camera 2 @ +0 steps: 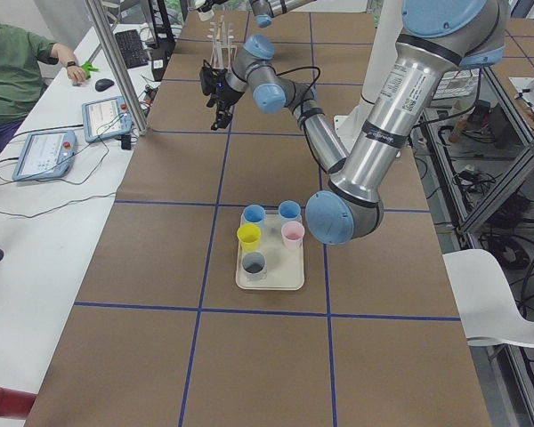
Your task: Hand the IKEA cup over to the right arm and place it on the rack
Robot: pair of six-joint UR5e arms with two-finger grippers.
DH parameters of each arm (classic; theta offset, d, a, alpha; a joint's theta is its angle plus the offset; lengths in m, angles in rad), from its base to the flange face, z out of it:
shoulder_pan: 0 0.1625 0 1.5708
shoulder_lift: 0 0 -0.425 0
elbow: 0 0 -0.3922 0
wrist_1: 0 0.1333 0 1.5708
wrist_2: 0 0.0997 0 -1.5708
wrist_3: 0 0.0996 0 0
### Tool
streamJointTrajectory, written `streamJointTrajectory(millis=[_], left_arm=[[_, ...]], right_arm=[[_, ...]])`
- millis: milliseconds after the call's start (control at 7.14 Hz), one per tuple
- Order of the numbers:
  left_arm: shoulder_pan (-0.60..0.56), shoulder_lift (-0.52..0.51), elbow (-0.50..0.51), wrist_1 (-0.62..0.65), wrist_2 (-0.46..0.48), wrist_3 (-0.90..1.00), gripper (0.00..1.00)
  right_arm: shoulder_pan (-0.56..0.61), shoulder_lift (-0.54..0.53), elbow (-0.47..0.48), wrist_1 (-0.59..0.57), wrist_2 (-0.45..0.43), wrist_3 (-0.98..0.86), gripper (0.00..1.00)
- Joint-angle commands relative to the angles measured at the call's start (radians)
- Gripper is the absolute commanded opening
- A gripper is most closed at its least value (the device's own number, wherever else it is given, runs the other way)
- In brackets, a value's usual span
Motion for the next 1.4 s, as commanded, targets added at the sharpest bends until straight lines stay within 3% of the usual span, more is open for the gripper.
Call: streamJointTrajectory(millis=[0, 561, 701, 841, 1261], left_arm=[[-0.001, 0.001, -0.001, 0.0, -0.001, 0.0, 1.0], [-0.001, 0.001, -0.01, 0.0, -0.001, -0.012, 1.0], [0.001, -0.001, -0.01, 0.0, -0.003, -0.012, 1.0], [0.001, 0.001, -0.01, 0.0, -0.003, -0.012, 1.0], [-0.001, 0.002, -0.018, 0.0, -0.003, -0.012, 1.0]], right_arm=[[-0.016, -0.02, -0.001, 0.003, 0.003, 0.003, 0.0], [-0.057, -0.037, 0.002, 0.005, 0.005, 0.003, 0.0], [-0.057, -0.053, 0.005, 0.006, 0.006, -0.014, 0.26], [-0.057, -0.054, 0.008, 0.029, 0.025, -0.048, 0.99], [0.094, -0.044, 0.011, 0.06, 0.277, -0.181, 1.0]])
